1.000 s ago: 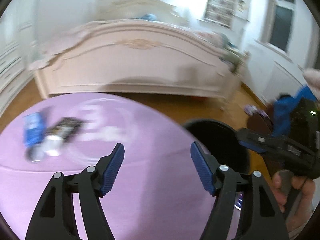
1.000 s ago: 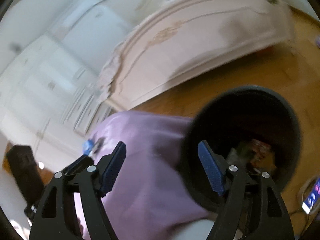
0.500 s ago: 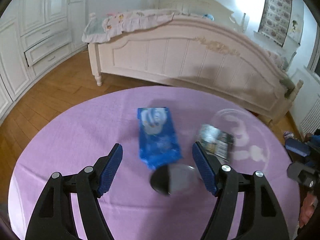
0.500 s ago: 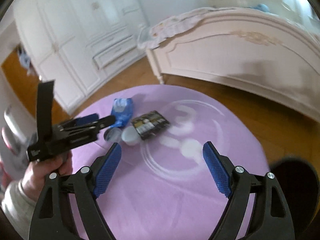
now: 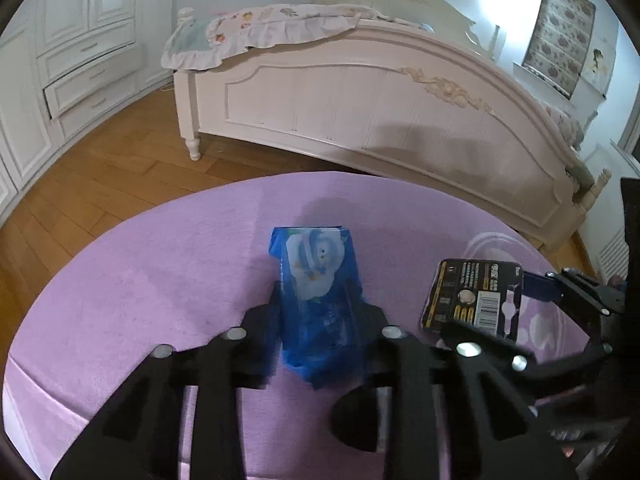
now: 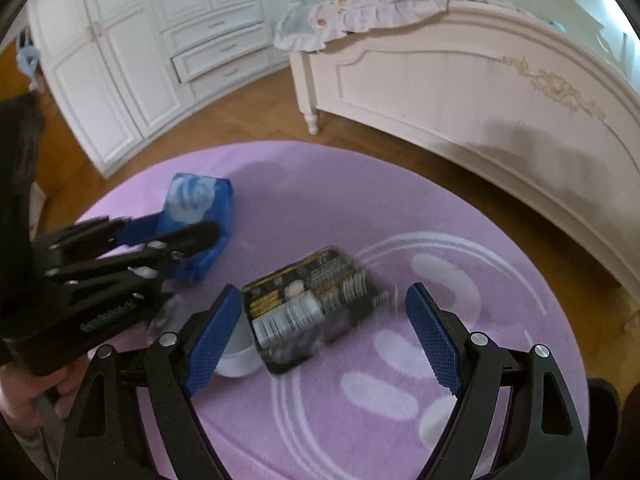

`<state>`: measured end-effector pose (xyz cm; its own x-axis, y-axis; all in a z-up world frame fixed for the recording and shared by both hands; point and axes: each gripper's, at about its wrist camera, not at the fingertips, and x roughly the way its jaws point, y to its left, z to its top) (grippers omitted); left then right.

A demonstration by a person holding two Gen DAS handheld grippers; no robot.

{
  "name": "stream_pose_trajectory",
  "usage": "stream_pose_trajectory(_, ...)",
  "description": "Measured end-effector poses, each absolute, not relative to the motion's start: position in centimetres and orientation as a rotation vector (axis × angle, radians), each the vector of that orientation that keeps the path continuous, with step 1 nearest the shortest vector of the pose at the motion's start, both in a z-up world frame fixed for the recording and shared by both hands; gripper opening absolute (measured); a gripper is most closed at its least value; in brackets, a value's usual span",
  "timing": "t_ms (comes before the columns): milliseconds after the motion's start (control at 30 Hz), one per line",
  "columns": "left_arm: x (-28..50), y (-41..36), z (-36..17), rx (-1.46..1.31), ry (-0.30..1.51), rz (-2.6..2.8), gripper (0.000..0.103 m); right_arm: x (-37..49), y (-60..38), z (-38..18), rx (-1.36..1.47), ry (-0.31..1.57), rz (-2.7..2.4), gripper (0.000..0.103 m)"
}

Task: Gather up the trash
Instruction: 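Grasp the blue wipes packet with the left tool while the right tool grasps the black card package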

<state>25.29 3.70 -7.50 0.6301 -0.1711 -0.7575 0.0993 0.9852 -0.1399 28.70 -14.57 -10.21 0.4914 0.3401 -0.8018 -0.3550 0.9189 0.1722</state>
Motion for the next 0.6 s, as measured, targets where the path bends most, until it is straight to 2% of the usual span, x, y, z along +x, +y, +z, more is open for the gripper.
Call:
stream_pose_trajectory(67, 24.9, 4.1, -7.5, -0.108, 0.871, -0.162, 0.023, 28.8, -14.8, -10.2, -0.013, 0.972, 0.409, 0.075)
stream_pose_trajectory(167, 24.4, 4.3, -7.3, -0.117, 0.859, -0.166, 0.02, 28.8, -15.1, -10.2, -0.055, 0.978, 0.374, 0.053)
stream_pose_trajectory(233, 23.9, 4.1, -7.1, -0.112, 0.848, -0.169, 0.018, 28.6, -15.6, -10.1, -0.033, 0.986, 0.385, 0.051)
stream_pose_trajectory(400, 22.2, 4.0, -6.5, -0.123, 0.814, -0.186, 0.014, 27.4, -16.1, -10.0, 0.02, 0.989, 0.447, 0.027)
stream_pose_trajectory(600, 19.0, 4.5, -4.6, -0.149, 0.751, -0.203, 0.014, 24.9, -16.3, -8.0, 0.127, 0.919, 0.555, 0.006)
